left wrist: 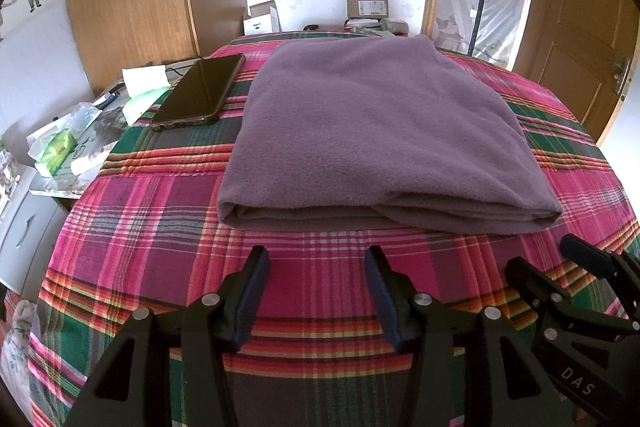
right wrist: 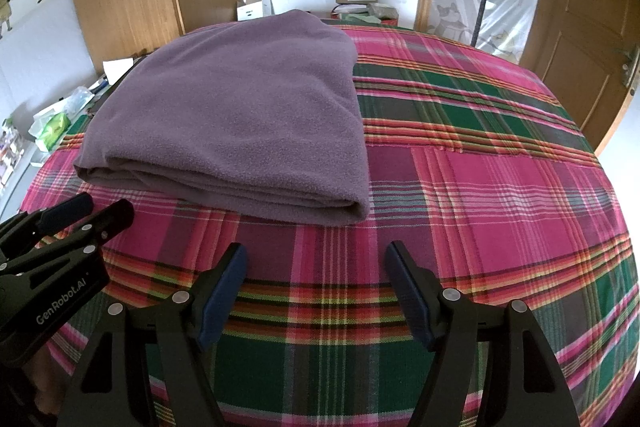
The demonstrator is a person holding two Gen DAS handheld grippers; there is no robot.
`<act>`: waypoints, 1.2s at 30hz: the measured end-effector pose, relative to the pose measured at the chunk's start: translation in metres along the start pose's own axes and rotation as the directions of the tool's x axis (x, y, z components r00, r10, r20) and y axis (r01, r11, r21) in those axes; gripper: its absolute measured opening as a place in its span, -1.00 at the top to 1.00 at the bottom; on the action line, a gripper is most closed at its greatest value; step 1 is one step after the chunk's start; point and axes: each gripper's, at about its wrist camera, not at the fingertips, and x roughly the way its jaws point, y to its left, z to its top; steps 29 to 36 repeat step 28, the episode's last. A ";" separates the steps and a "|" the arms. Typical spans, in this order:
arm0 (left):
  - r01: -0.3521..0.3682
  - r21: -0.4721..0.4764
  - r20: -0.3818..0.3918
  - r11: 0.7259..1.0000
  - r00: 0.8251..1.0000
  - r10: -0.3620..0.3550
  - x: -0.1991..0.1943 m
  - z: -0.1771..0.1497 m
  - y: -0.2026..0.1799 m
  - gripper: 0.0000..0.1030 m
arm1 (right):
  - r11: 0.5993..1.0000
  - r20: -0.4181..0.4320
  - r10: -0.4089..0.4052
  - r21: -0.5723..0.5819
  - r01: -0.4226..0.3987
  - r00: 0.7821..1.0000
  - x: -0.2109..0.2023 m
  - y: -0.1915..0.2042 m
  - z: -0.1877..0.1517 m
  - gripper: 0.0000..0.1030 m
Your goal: Fold clothes
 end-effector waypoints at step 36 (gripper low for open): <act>0.001 0.002 0.000 1.000 1.000 -0.001 0.000 -0.001 -0.001 -0.01 | 1.000 0.000 0.000 0.000 0.000 1.000 0.000 -0.001 0.000 -0.42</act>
